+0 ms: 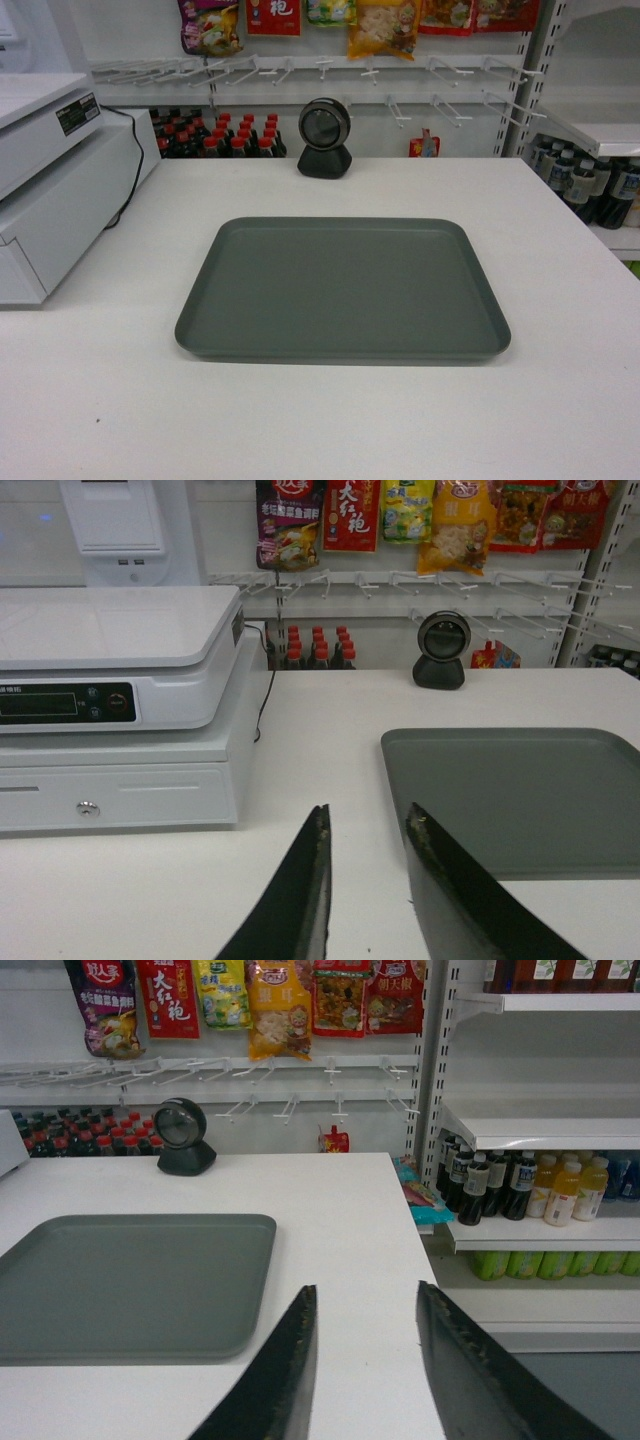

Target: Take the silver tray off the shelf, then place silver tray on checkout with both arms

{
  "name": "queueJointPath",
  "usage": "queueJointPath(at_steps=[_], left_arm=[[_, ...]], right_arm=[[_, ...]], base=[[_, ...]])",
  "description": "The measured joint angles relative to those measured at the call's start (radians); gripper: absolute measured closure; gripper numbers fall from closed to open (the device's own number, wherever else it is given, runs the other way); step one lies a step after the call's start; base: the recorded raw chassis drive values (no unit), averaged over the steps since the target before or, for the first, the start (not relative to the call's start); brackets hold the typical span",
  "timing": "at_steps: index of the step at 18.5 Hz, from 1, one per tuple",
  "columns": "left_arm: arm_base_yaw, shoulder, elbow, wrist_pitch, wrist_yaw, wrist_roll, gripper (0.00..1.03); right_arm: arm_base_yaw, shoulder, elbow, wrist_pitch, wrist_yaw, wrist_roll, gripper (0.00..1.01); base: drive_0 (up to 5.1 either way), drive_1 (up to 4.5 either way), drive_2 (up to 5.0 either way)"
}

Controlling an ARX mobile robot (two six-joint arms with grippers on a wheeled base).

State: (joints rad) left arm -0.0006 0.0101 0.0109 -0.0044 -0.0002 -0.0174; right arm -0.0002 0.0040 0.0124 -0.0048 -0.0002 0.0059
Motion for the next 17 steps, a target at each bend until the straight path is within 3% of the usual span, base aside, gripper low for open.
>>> queueJointPath(at_steps=[4, 8, 9, 17], left_arm=[[0.000, 0.000, 0.000, 0.000, 0.000, 0.000, 0.40], [0.000, 0.000, 0.000, 0.000, 0.000, 0.000, 0.09], [0.000, 0.000, 0.000, 0.000, 0.000, 0.000, 0.03], [0.000, 0.000, 0.000, 0.000, 0.000, 0.000, 0.05]], right_arm=[[0.000, 0.000, 0.000, 0.000, 0.000, 0.000, 0.33], [0.000, 0.000, 0.000, 0.000, 0.000, 0.000, 0.01], [0.000, 0.000, 0.000, 0.000, 0.000, 0.000, 0.02], [0.000, 0.000, 0.000, 0.000, 0.000, 0.000, 0.03]], base=[[0.0, 0.00, 0.0], [0.0, 0.00, 0.0], [0.0, 0.00, 0.0], [0.0, 0.00, 0.0]])
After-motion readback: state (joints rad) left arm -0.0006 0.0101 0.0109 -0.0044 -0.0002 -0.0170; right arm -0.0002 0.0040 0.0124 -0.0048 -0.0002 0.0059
